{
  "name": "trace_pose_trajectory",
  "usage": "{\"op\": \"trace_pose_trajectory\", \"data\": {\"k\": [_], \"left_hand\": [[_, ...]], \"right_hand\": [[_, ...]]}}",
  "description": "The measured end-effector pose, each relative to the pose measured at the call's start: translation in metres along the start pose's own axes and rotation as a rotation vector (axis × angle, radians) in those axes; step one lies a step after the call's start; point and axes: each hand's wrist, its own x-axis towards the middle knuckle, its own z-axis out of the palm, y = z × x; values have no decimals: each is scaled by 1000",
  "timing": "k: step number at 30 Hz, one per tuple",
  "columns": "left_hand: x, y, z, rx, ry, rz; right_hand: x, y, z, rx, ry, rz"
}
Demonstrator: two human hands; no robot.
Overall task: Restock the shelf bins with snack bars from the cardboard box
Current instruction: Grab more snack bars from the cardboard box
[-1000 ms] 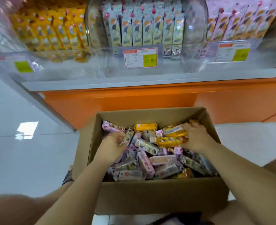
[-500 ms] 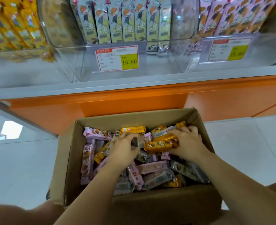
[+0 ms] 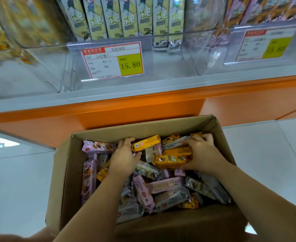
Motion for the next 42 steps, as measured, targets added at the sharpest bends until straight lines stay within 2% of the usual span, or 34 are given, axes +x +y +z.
{"op": "trace_pose_trajectory", "data": {"k": [4,14,17,22,30,36,39,42], "left_hand": [[2,3,7,164,-8,35],[-24,15,-20,-103,35,160],[-42,23,-43,-205,125,229],[-81,41,-93,-246,271,403],[-150,49,-199,-353,479,593],[-177,23,-274,-423,751,651],[-171,5,-304,-458,883,616],[-156,-10,-326,-497,941,536]], "right_hand": [[-6,-4,0,-30,23,-18],[-25,-8,-19,172,149,-35],[-37,-16,-33,157,205,-76],[-68,-42,-68,169,268,-152],[-114,-116,-135,230,385,-351],[-125,-192,-189,263,471,-551],[-111,-230,-205,258,577,-643],[-82,-265,-212,222,619,-680]]}}
